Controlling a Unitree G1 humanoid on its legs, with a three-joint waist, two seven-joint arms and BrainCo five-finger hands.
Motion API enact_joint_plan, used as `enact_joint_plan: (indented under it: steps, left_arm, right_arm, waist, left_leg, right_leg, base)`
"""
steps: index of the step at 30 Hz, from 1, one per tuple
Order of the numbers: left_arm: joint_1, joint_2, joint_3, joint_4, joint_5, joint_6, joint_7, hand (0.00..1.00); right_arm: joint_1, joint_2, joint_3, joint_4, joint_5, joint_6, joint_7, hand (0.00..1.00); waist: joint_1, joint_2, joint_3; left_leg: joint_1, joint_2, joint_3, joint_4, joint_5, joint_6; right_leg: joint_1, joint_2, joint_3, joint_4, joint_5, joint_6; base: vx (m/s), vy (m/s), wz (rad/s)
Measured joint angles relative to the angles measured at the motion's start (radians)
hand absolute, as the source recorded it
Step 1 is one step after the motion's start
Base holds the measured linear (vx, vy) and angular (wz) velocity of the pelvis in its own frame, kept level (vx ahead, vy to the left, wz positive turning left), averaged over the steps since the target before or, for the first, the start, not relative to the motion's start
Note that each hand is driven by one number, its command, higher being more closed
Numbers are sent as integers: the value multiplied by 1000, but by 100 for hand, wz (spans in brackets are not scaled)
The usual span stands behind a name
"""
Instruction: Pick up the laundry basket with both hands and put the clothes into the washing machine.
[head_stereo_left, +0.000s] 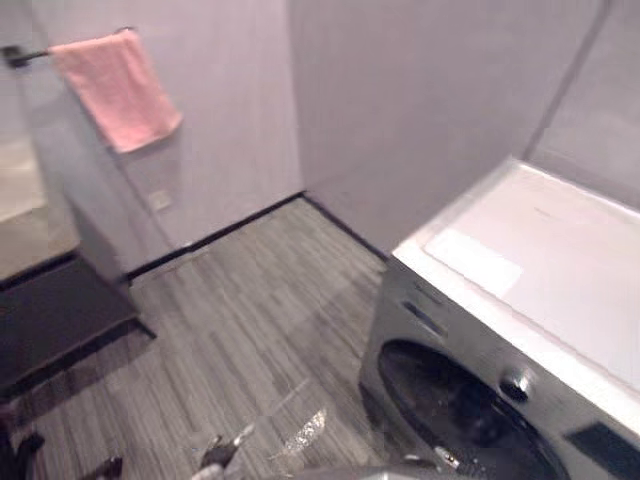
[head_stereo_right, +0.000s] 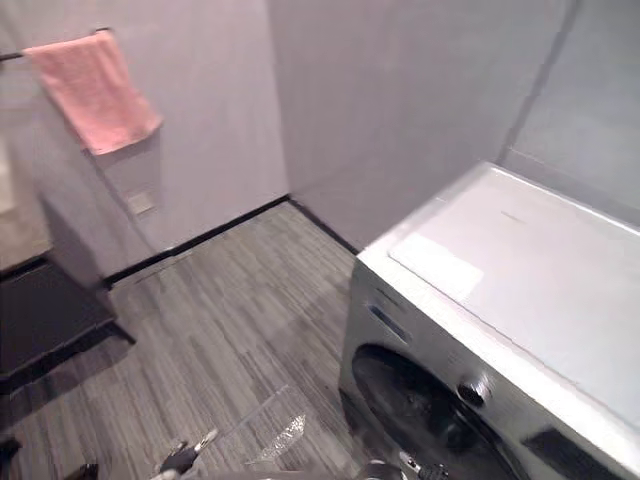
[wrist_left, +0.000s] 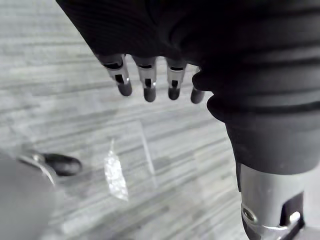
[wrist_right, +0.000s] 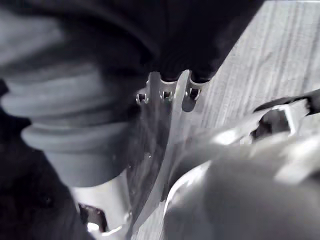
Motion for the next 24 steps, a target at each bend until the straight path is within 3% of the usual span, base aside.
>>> enact_joint_plan:
  steps: [2, 3, 4, 5, 6, 7, 8, 9, 10, 12, 13, 15, 17, 19, 20, 24]
  left_arm:
    - [-20, -22, -30, -32, -2, -4, -1, 0]
    - [-23, -30, -36, -40, -2, -4, 0, 0]
    - [-25, -46, -35, -49, -1, -12, -1, 0]
    - [-24, -59, -35, -57, 1, -20, 0, 0]
    - [-19, -60, -36, -70, 1, -25, 0, 0]
    - [-22, -57, -32, -85, 7, -28, 1, 0]
    - [-19, -69, -34, -91, 23, -30, -1, 0]
    - [-18, -79, -32, -91, 31, -29, -1, 0]
    - [-11, -102, -30, -91, 30, -26, -1, 0]
    - [1, -112, -13, -90, 29, -25, -11, 0]
    - [2, -111, -1, -92, 28, -25, -19, 0]
    - [2, -107, 26, -105, 28, -26, -20, 0]
    - [7, -104, 65, -129, 29, -26, -20, 0]
    - [12, -97, 113, -131, 28, -25, -20, 0]
    - [20, -98, 144, -129, 29, -25, -19, 0]
    - [81, -59, 185, -120, 30, -19, 2, 0]
  right_arm:
    - [52, 23, 16, -18, 1, 23, -5, 0]
    - [74, 33, 30, -18, 2, 27, -6, 0]
    - [105, 53, 47, -16, 13, 28, -5, 0]
    - [121, 51, 72, -9, 24, 47, 10, 0]
    - [131, 55, 87, 7, 28, 65, 27, 0]
    - [152, 97, 71, 31, 55, 78, 34, 0]
    - [166, 72, 74, 34, 65, 104, 83, 0]
    - [173, 63, 77, 41, 76, 114, 104, 0]
    - [193, 55, 111, 51, 71, 105, 87, 0]
    - [201, 45, 113, 59, 92, 98, 90, 0]
    - [206, 44, 119, 59, 92, 97, 90, 0]
    - [207, 36, 154, 66, 89, 97, 87, 0]
    - [209, 35, 154, 67, 88, 95, 86, 0]
    - [211, 42, 139, 66, 88, 81, 69, 0]
    - [214, 48, 102, 61, 87, 73, 63, 0]
    - [208, 69, -14, 5, 80, 42, 19, 0]
  waist:
    - [-16, -3, 1]
    - [-15, -5, 2]
    - [-19, -8, 2]
    - [-19, -17, -4]
    - [-16, -32, -12]
    - [-10, -66, -12]
    - [-2, -25, -7]
    - [-2, -16, -5]
    - [-15, 18, 0]
    - [-17, 33, 0]
    - [-19, 45, -3]
    - [-14, 43, 0]
    - [-12, 51, 5]
    - [-13, 35, 5]
    - [-10, 61, -1]
    - [-15, 33, -12]
  left_leg:
    - [-6, 30, -122, 50, -33, -24]
    - [-7, 37, -156, 63, -48, -31]
    - [-7, 45, -225, 85, -65, -52]
    - [-22, 40, -278, 117, -92, -79]
    - [-41, 28, -302, 140, -108, -90]
    - [-56, 5, -341, 184, -136, -117]
    - [-67, 38, -296, 202, -134, -125]
    - [-71, 54, -273, 201, -134, -126]
    - [-75, 81, -270, 201, -139, -142]
    - [-75, 88, -274, 217, -140, -146]
    - [-89, 90, -276, 259, -155, -165]
    - [-153, 84, -263, 379, -173, -180]
    - [-239, 101, -161, 517, -172, -180]
    - [-242, 127, -38, 520, -176, -173]
    - [-228, 171, 71, 460, -231, -113]
    - [-207, 170, 251, 366, -222, -130]
  right_leg:
    - [-73, 110, 123, -97, -45, 49]
    - [-85, 132, 162, -152, -48, 52]
    - [-70, 167, 251, -333, -47, 54]
    - [-30, 175, 350, -556, -26, 71]
    - [-16, 165, 366, -635, 11, 76]
    - [-5, 133, 334, -673, 54, 100]
    - [10, 145, 288, -681, 45, 72]
    - [10, 149, 279, -689, 48, 72]
    - [31, 156, 248, -720, 57, 70]
    - [63, 157, 222, -745, 57, 69]
    - [87, 160, 201, -762, 53, 65]
    - [113, 153, 167, -784, 47, 68]
    - [134, 133, 132, -790, 48, 67]
    - [160, 105, 106, -798, 47, 70]
    - [161, 104, 90, -800, 48, 73]
    - [151, 48, 120, -828, 54, 89]
  base:
    - [198, -237, 186]
    - [150, -283, 174]
    - [169, -323, 169]
    - [190, -341, 169]
    - [217, -399, 157]
    - [186, -373, 120]
    - [169, -327, 95]
    - [129, -207, 60]
    - [127, -123, 45]
    - [109, -83, 42]
    - [50, -8, 50]
    - [10, 37, 61]
    - [-22, 97, 66]
    - [-29, 164, 54]
    - [-71, 169, 35]
    - [4, 64, 23]
